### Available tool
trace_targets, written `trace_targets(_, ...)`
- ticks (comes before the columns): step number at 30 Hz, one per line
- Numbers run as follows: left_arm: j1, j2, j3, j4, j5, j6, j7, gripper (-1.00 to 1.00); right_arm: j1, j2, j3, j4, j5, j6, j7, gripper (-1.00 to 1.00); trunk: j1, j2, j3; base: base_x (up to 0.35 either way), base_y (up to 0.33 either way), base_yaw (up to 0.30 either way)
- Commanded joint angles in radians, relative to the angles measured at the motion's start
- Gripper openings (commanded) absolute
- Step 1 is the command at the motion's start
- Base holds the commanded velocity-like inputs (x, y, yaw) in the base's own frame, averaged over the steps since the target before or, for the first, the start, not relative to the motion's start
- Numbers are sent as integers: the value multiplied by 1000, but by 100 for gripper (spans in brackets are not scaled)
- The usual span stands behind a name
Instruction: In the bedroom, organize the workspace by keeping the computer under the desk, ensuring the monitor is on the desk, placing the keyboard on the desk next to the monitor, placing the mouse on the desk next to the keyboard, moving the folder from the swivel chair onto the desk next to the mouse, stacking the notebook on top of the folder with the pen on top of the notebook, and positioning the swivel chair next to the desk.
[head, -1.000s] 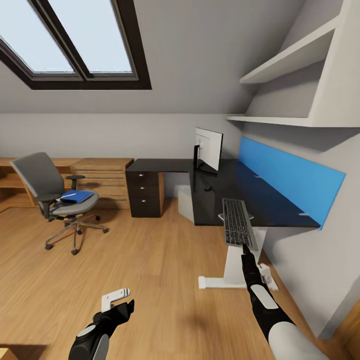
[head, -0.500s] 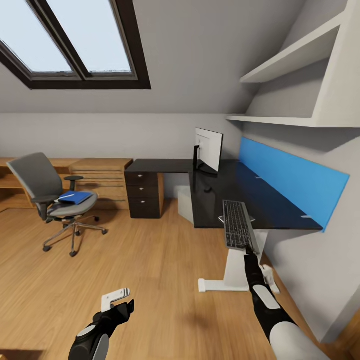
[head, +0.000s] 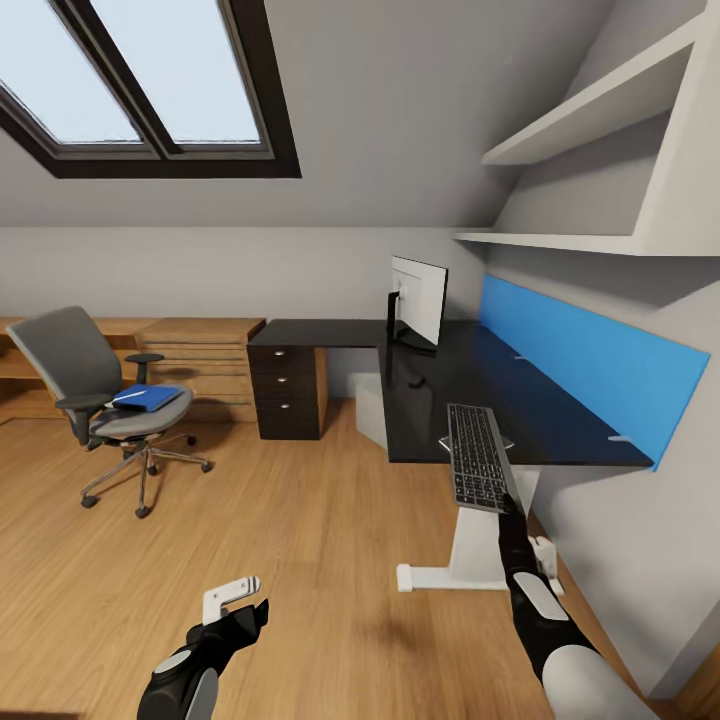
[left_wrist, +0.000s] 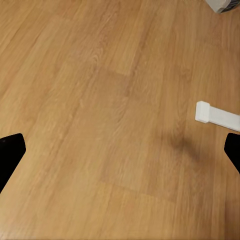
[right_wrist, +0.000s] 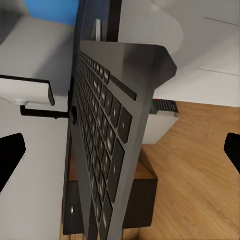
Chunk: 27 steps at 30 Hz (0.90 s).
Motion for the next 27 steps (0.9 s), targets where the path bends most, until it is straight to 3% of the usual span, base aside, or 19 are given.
trace_targets(1, -1, 0, 1, -1, 11, 4, 7, 100, -1, 1, -3, 1, -11, 0, 8, 100, 0, -1, -1, 5, 0, 0)
trace_targets(16, -1, -3, 1, -4, 12, 4, 7, 100, -1, 1, -3, 2, -10, 0, 8, 100, 0, -1, -1, 1, 0, 0)
trace_targets(27, -1, -4, 1, -5, 12, 4, 8, 100, -1, 1, -3, 2, -9, 0, 8, 100, 42, -78, -36, 0, 0, 0)
